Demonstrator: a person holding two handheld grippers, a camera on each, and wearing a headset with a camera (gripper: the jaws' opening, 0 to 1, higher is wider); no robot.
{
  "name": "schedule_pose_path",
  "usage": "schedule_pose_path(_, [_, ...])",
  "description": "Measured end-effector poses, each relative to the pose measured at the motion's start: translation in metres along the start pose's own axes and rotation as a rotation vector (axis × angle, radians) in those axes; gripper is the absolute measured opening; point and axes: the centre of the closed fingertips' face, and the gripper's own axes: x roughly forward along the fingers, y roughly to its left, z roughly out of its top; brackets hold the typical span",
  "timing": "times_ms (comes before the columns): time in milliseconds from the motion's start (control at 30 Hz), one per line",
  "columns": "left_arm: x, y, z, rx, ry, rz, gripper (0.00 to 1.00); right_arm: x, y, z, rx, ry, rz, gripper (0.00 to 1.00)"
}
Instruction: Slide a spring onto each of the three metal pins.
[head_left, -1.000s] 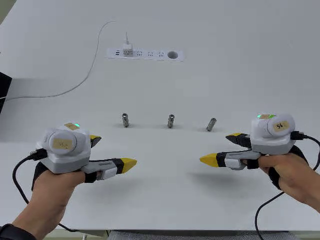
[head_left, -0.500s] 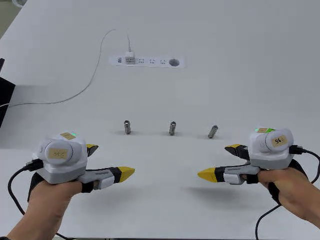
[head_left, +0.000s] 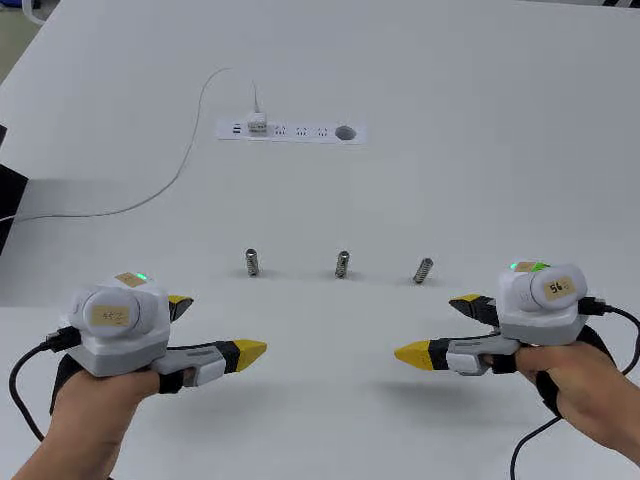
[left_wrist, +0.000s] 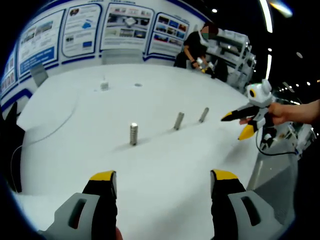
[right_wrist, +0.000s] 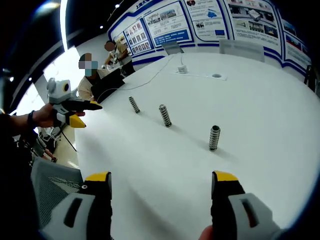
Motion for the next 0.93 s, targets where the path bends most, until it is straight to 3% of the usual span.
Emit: schedule_pose_path(933, [-0.0040, -0.0006, 0.0019, 0.006, -0.010, 0.003, 0.79, -0.0035, 0.0008, 0.0057, 0.007, -0.024, -0.011, 0.84])
